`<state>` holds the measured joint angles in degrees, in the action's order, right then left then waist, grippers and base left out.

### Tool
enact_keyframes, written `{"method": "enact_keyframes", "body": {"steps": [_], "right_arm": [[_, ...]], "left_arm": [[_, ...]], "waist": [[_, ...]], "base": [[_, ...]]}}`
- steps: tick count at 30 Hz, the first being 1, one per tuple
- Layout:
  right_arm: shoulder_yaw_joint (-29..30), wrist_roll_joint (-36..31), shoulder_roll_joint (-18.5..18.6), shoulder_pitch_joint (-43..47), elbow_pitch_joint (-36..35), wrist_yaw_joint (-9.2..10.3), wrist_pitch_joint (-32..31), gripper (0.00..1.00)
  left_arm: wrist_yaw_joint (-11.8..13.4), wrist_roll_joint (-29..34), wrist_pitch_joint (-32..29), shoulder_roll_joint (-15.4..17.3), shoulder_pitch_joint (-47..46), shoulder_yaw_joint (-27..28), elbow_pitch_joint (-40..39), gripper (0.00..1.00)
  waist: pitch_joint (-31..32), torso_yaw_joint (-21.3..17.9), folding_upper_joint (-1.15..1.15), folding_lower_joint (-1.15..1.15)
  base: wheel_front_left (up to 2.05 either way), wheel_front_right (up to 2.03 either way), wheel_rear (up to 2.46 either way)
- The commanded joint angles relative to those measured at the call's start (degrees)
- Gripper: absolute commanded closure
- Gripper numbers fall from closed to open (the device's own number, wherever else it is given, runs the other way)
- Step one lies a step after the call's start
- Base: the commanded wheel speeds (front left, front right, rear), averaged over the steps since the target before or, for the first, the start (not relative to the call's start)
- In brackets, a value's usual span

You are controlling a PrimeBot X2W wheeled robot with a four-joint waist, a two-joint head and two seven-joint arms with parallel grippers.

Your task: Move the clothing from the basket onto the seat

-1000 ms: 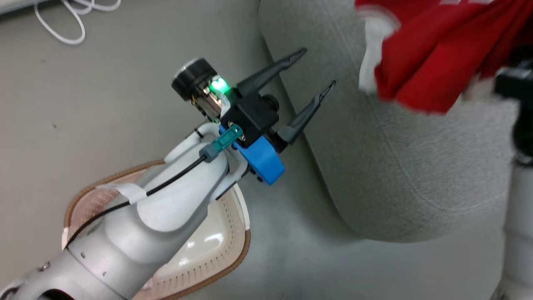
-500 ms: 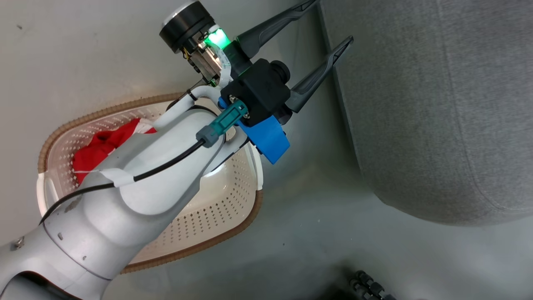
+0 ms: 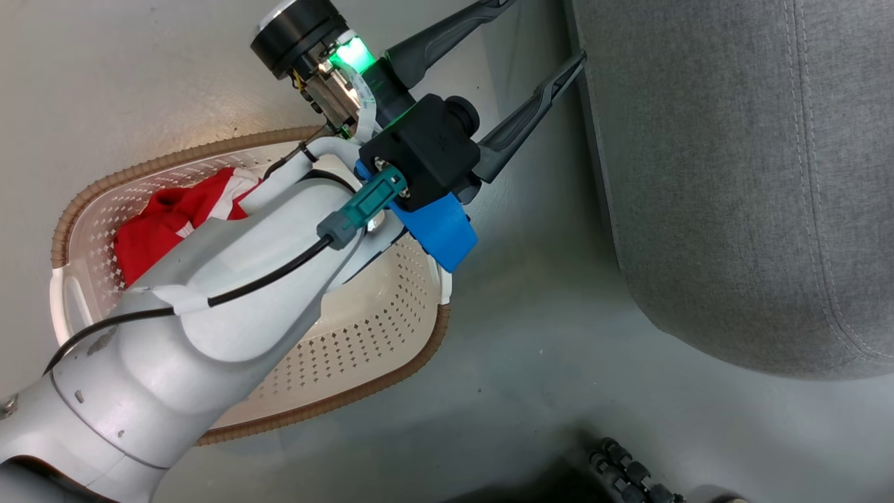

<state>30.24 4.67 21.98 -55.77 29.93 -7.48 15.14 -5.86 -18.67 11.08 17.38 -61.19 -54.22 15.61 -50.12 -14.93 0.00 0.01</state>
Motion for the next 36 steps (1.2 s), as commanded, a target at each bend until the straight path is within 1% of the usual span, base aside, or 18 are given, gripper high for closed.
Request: {"method": "enact_keyframes", "body": {"steps": [1, 5, 6, 7, 8, 12, 16, 25, 30, 36], "right_arm": [[-0.3, -0.3, -0.6, 0.6, 1.0, -0.02, 0.0, 1.0], [-1.2, -0.6, -2.4, 0.6, 5.5, -0.02, 0.0, 1.0], [-1.2, -0.6, -2.7, 0.6, 5.7, -0.03, 0.0, 0.87], [-1.1, -0.8, -2.8, 0.8, 5.6, -0.02, 0.0, 0.18], [-0.8, -0.7, -3.2, 1.2, 5.2, -0.02, 0.0, 0.0], [0.1, 0.2, -4.6, 4.2, 2.7, -0.02, 0.0, 0.0], [-0.9, 0.0, -6.0, 10.0, -1.6, -0.02, 0.0, 0.0], [-2.3, -1.3, -8.7, 24.3, -9.3, -0.02, 0.0, 0.0], [-5.4, -1.3, -10.5, 30.6, -15.3, -0.02, 0.0, 0.0], [-10.8, -1.5, -12.3, 37.0, -21.0, -0.03, 0.0, 0.0]], "left_arm": [[0.2, -0.2, -0.2, 0.2, -0.8, 0.2, -0.3, 0.0], [0.4, -0.4, -0.1, 0.5, -0.4, -0.1, -0.3, 0.0], [0.4, -0.4, -0.1, 0.5, -0.3, -0.1, -0.2, 0.0], [0.5, -0.5, 0.0, 0.5, -0.1, -0.1, -0.1, 0.0], [0.6, -0.6, 0.2, 0.4, 0.0, -0.2, 0.0, 0.0], [0.8, -1.0, 1.2, -0.3, 1.2, -0.3, 0.7, 0.0], [1.3, -2.0, 2.4, -1.2, 2.5, -0.2, 1.8, 0.0], [2.4, -4.3, 4.1, -3.0, 8.9, 2.0, 4.6, 0.0], [3.3, -4.9, 4.1, -3.6, 14.4, 6.3, 3.0, 0.0], [4.0, -3.6, 4.2, -3.8, 23.0, 13.0, 0.7, 0.0]], "waist": [[0.0, 0.0, 0.0, -0.01], [0.3, 0.1, 0.0, -0.01], [0.6, 0.1, 0.0, -0.01], [0.8, 0.1, 0.0, -0.01], [1.2, 0.2, 0.0, -0.01], [3.4, 0.4, 0.0, -0.01], [6.8, 0.8, 0.0, -0.01], [17.4, 2.3, 0.0, -0.01], [23.6, 3.2, 0.0, -0.01], [30.5, 5.6, 0.0, -0.01]], "base": [[0.0, 0.0, 0.0], [0.0, 0.0, 0.0], [0.0, 0.0, 0.0], [0.0, 0.0, 0.0], [0.0, 0.0, 0.0], [0.0, 0.0, 0.0], [0.0, 0.0, 0.0], [0.0, 0.0, 0.0], [0.0, 0.0, 0.0], [0.0, 0.0, 0.0]]}}
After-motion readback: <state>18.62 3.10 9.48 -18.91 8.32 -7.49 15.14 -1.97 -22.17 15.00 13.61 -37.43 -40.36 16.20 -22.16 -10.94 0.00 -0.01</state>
